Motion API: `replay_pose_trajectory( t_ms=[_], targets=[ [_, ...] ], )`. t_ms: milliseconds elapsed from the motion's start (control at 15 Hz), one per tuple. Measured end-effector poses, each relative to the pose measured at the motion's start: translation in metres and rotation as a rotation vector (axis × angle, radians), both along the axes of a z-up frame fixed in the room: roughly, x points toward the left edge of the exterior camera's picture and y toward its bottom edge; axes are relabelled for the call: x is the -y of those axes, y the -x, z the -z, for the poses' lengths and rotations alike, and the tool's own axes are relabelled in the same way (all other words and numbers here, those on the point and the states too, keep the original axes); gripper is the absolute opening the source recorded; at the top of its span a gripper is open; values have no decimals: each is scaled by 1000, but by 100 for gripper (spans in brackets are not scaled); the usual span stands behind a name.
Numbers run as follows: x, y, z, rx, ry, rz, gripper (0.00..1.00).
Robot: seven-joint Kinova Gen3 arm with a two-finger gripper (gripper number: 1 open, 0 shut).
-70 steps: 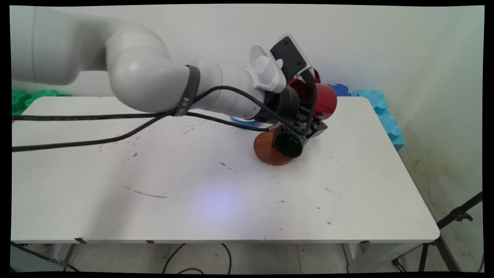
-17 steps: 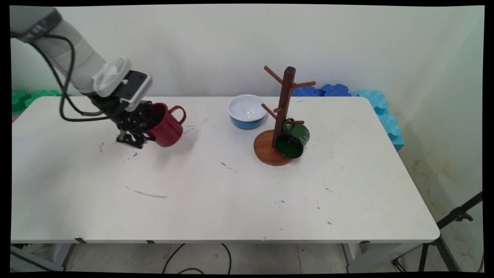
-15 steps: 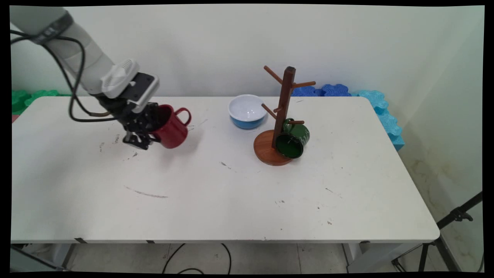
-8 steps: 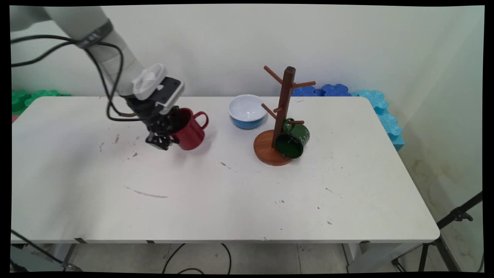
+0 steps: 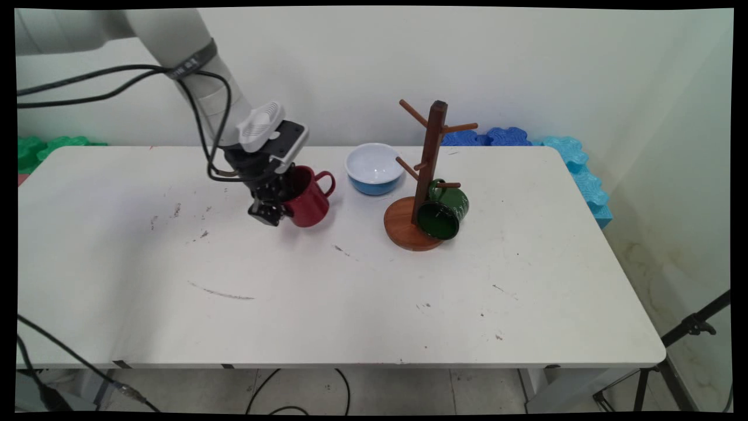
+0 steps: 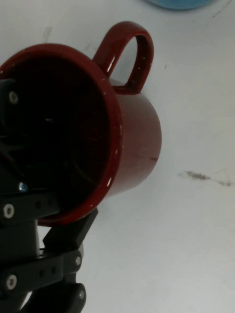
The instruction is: Place the picked object on the table
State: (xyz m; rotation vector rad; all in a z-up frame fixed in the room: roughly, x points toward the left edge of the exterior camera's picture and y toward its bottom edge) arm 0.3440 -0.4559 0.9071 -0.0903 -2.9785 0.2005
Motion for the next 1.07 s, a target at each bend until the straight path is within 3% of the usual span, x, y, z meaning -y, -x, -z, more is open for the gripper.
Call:
replay_pose_trajectory(
  t_ms=[533,1067],
  targets=[
    [22,10,17,3,-8,-15,0],
    [28,13,28,3,-24,-28,0]
  ],
)
